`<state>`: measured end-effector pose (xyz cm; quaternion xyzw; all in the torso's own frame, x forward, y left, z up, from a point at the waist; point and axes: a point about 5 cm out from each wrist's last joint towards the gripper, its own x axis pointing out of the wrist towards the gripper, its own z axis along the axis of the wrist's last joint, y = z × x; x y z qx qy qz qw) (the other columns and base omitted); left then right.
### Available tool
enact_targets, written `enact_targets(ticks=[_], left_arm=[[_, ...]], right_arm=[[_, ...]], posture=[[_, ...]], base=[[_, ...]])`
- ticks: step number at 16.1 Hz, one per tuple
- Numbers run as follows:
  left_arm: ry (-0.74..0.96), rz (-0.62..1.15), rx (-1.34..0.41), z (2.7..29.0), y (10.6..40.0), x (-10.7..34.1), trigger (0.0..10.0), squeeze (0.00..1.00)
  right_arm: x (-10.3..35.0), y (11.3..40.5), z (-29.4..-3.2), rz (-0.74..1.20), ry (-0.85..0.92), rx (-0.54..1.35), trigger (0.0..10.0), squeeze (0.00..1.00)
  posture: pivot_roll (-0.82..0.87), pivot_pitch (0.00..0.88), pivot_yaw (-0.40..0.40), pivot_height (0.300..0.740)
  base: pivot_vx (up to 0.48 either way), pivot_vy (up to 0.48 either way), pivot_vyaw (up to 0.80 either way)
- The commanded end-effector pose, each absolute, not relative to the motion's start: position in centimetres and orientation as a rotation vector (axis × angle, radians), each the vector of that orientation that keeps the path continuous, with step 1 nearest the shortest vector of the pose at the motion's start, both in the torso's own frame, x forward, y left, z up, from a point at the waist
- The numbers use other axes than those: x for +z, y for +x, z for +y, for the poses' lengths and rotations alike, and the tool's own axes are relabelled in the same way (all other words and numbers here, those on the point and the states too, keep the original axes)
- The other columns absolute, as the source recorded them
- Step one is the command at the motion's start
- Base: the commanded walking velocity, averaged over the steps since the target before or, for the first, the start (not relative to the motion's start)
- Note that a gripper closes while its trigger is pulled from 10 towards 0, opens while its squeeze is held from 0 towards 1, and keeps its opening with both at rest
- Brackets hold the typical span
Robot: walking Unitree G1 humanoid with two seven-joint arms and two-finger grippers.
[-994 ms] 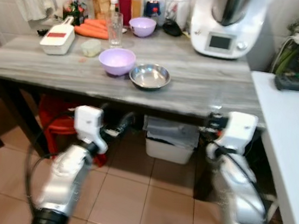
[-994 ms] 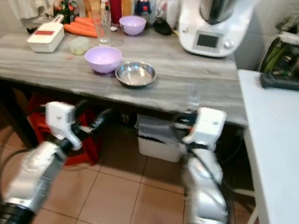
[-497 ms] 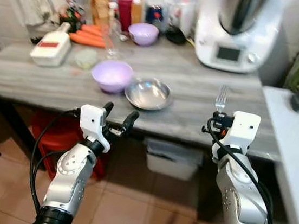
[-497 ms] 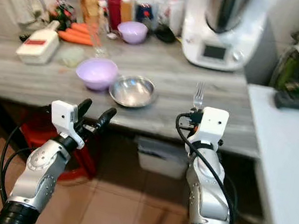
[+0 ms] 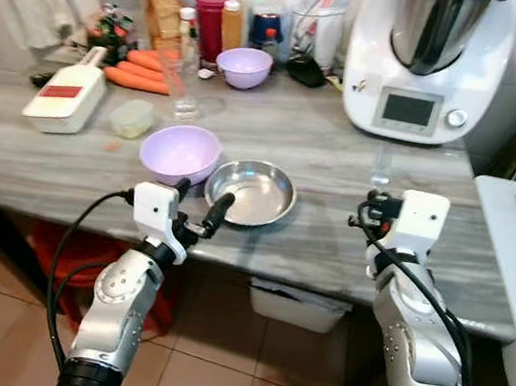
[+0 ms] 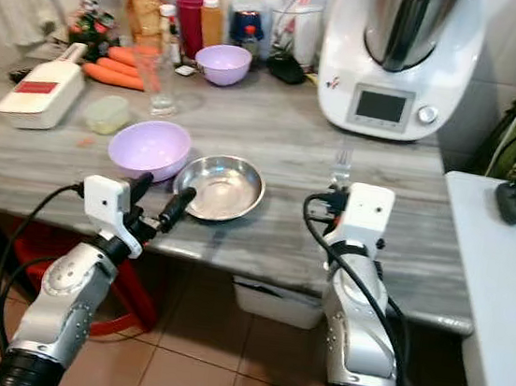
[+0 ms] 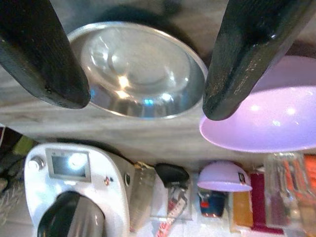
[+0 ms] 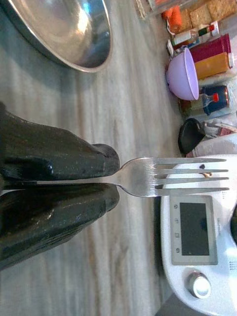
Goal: Setting the table
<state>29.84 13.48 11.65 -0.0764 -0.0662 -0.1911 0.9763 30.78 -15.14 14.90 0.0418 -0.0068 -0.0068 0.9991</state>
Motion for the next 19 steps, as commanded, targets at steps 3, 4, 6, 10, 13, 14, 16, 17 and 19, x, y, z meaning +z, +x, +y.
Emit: enact_targets(ticks=[3,4,6,10,13,14,16,17,19], left_arm=[[-0.135,-0.09,-0.371,15.1,28.7,10.6,10.0,0.0],[-0.135,-0.077,-0.394,15.4,28.3,10.4,10.0,0.0],[-0.147,-0.065,-0.442,15.6,27.9,10.3,10.0,0.0],[-0.136,-0.06,-0.582,14.6,27.3,10.6,10.0,0.0],[-0.148,-0.048,-0.638,14.0,27.0,10.5,10.0,0.0],[-0.123,-0.026,-0.714,13.5,26.6,10.3,10.0,0.0],[-0.119,-0.015,-0.742,13.4,26.4,10.3,10.0,0.0],[-0.116,-0.011,-0.75,13.4,26.4,10.3,10.0,0.0],[-0.114,-0.01,-0.757,13.6,26.4,10.4,10.0,0.0]], right_arm=[[14.7,30.8,-14.5,-0.007,0.093,0.0,10.0,0.0],[14.7,30.9,-14.8,-0.001,0.092,-0.016,10.0,0.0],[14.4,31.3,-15.4,0.024,0.127,-0.058,10.0,0.0],[13.4,31.8,-16.3,0.095,0.165,-0.123,10.0,0.0],[12.9,32.2,-16.6,0.14,0.209,-0.147,10.0,0.0],[12.7,33.0,-16.5,0.166,0.236,-0.148,10.0,0.0],[12.6,33.7,-16.1,0.184,0.254,-0.139,10.0,0.0],[12.6,33.9,-15.9,0.193,0.262,-0.133,10.0,0.0],[12.3,34.7,-14.3,0.236,0.289,-0.103,10.0,0.0]], posture=[[-0.06,0.039,0.051,0.74],[-0.06,0.039,0.051,0.74],[-0.05,0.038,0.05,0.74],[-0.04,0.033,0.045,0.74],[-0.04,0.029,0.043,0.74],[-0.04,0.027,0.043,0.74],[-0.03,0.026,0.043,0.74],[-0.03,0.026,0.043,0.74],[-0.03,0.03,0.043,0.74]], base=[[0.0,0.0,0.0],[0.0,0.0,0.0],[0.0,0.0,0.0],[0.0,0.0,0.0],[0.0,0.0,0.0],[0.0,0.0,0.0],[0.0,0.0,0.0],[0.0,0.0,0.0],[0.0,0.0,0.0]])
